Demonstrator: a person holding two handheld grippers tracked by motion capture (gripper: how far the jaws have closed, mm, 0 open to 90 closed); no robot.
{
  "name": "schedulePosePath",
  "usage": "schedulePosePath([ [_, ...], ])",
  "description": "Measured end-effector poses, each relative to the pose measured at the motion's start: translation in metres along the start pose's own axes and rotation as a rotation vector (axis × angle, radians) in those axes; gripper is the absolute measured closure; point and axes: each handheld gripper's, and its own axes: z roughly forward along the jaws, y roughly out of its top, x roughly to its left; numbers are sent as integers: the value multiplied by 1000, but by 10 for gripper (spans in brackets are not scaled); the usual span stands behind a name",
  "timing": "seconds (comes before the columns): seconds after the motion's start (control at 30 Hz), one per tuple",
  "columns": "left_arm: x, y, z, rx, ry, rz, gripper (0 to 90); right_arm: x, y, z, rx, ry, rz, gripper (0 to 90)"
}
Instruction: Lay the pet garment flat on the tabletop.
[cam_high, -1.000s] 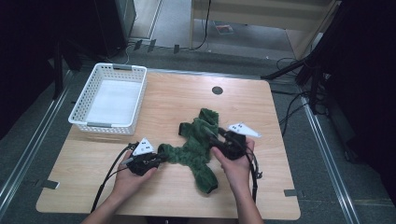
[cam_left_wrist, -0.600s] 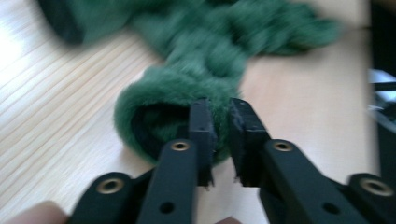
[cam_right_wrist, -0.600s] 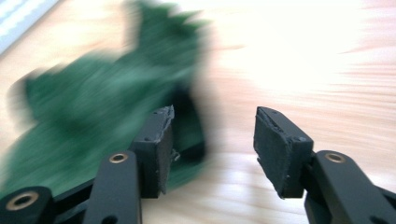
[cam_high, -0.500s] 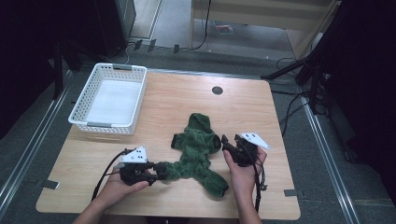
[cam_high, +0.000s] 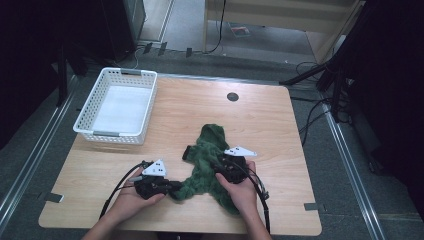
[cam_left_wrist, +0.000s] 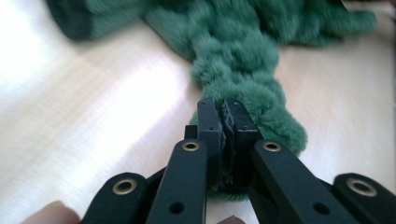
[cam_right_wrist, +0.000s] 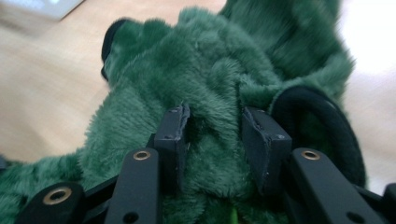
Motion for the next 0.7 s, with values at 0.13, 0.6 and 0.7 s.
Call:
schedulePosePath([
  [0.13, -3, 2, -8, 71, -20, 68, 823, 15, -1, -2, 78, 71, -37, 571],
  [0.6, 44, 36, -12, -328, 266, -387, 448, 11, 69, 7, -34, -96, -127, 455],
  [0.7, 55, 55, 4, -305, 284, -406, 446, 6, 67, 26, 72, -142, -168, 629],
])
